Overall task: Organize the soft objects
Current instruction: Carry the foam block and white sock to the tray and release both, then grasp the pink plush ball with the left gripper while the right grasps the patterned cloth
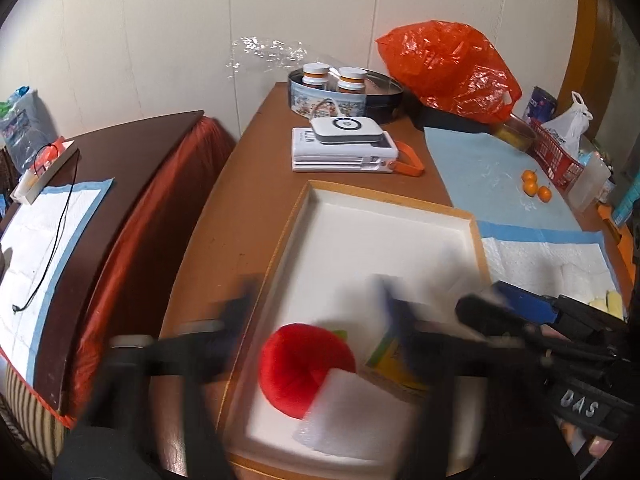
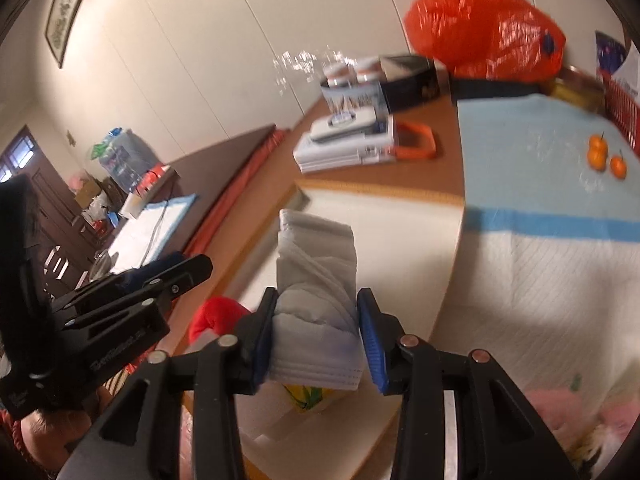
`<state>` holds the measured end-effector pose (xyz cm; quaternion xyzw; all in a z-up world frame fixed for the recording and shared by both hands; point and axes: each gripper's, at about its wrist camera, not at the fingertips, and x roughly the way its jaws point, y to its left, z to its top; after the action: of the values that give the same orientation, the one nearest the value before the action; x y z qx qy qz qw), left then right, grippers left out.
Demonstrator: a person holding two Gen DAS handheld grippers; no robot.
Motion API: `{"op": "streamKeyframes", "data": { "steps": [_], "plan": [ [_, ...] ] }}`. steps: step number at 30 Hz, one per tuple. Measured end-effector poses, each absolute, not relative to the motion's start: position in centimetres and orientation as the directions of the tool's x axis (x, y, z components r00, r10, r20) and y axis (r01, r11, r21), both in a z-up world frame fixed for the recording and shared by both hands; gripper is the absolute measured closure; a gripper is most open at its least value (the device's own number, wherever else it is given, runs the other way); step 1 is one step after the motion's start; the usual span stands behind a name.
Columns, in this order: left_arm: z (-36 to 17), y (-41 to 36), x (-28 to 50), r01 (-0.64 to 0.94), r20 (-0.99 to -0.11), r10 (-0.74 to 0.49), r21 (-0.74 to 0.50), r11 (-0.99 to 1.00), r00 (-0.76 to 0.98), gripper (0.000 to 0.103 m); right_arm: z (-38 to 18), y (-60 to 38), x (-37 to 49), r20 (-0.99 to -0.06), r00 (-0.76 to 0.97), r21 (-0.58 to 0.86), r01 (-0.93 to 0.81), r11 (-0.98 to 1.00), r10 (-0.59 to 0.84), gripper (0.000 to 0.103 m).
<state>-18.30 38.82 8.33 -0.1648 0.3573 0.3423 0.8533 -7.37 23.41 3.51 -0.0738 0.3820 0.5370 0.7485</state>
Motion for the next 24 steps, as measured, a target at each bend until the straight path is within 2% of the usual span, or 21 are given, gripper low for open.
{"op": "streamKeyframes", "data": {
  "steps": [2, 3, 8, 15, 19, 24],
  "plan": [
    [8.1, 39.4, -19.2, -0.726, -0.713, 0.494, -0.032, 0.686, 0.498, 0.002, 3.0, 23.6, -7.5, -0.654, 0.145, 0.291, -0.858, 0.424, 0.742, 0.018],
    [8.1, 39.9, -19.8, -0.737, -0.718, 0.489, -0.05, 0.674, 0.495, 0.0, 2.9, 23.5, -7.4, -0.651, 0.149, 0.29, -0.857, 0.426, 0.744, 0.014],
    [8.7, 39.8, -21.4, -0.759, -0.697, 0.528, -0.037, 0.65, 0.485, 0.0, 3.0, 23.4, -8.0, -0.64, 0.178, 0.268, -0.86, 0.434, 0.748, 0.013],
    [10.5, 38.1, -23.1, -0.77, -0.654, 0.543, -0.095, 0.631, 0.527, 0.0, 4.2, 22.2, -9.0, -0.604, 0.198, 0.263, -0.865, 0.427, 0.772, 0.013],
    [11.9, 36.4, -23.7, -0.747, -0.607, 0.537, -0.149, 0.648, 0.586, 0.0, 5.6, 20.0, -9.6, -0.554, 0.235, 0.251, -0.868, 0.429, 0.799, 0.013],
    [12.1, 33.8, -22.0, -0.692, -0.607, 0.474, -0.182, 0.698, 0.638, 0.0, 7.2, 16.5, -9.3, -0.488, 0.297, 0.243, -0.857, 0.455, 0.821, 0.013]
  ]
}}
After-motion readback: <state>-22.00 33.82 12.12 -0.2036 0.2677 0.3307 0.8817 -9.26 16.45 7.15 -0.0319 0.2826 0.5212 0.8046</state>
